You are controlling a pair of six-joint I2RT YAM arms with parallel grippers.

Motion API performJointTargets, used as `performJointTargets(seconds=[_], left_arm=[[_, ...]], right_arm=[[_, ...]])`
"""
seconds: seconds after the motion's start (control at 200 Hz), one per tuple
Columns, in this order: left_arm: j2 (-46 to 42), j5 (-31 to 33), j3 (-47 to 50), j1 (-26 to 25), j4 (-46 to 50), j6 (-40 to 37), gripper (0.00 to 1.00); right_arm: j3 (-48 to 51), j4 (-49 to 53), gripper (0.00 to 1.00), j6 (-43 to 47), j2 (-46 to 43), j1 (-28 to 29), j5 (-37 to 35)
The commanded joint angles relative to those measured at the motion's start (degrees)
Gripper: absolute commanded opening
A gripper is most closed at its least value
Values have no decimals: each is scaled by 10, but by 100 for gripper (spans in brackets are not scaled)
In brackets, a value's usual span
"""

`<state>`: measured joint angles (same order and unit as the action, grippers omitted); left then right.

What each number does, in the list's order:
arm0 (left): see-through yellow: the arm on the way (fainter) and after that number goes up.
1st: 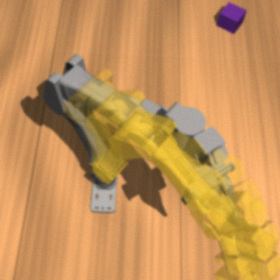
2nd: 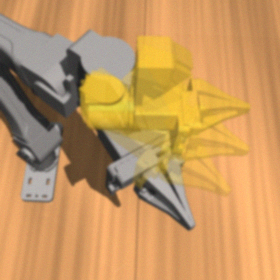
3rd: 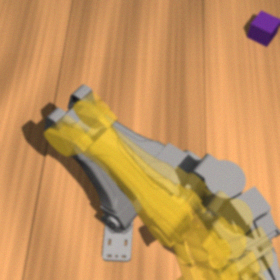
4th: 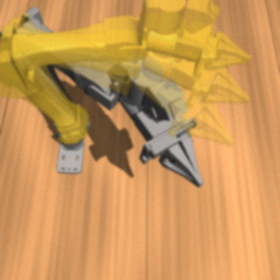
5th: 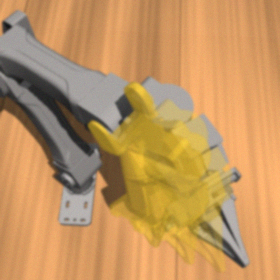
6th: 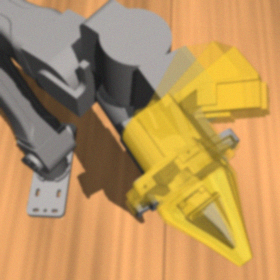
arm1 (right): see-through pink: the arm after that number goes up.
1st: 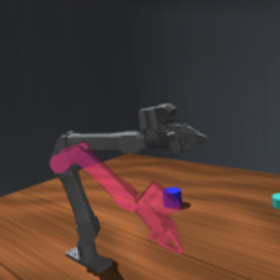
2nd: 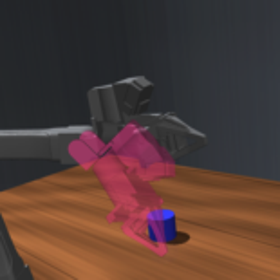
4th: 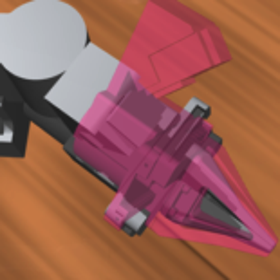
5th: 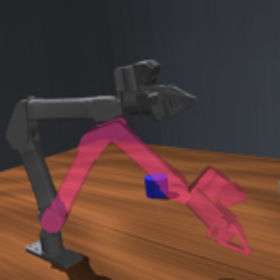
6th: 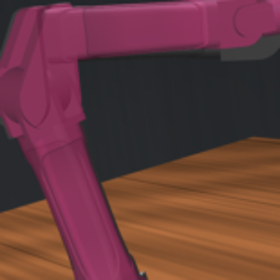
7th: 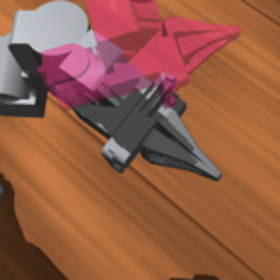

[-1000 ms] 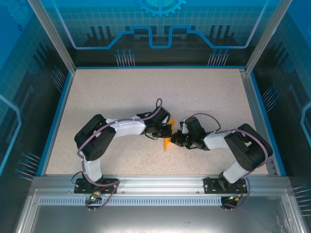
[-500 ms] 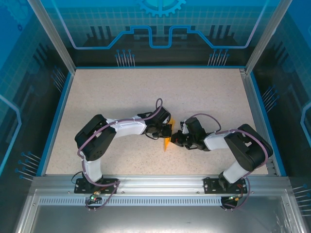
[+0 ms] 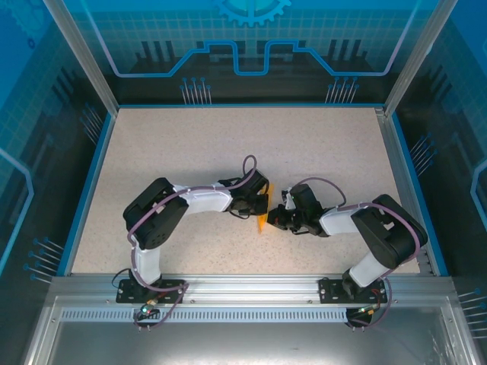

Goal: Fold a paper plane with a square sheet of paper (pick it up from the middle)
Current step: Fold the wing for the fifth time at the center of the table.

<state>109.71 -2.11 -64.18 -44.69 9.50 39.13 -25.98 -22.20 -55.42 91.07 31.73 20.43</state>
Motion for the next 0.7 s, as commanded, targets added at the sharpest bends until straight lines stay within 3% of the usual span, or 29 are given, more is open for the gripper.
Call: performJointTargets(seconds=[0.0, 0.405, 0.695], left_arm=[[14, 4, -4, 1, -23, 12, 6], [13, -24, -9, 1, -30, -5, 7], [18, -29, -12, 1, -24, -15, 7]], right_arm=[[15, 16, 0, 17, 3, -1, -15], [18, 14, 0, 10, -15, -2, -14], [-1, 97, 0, 1, -91, -27, -47]])
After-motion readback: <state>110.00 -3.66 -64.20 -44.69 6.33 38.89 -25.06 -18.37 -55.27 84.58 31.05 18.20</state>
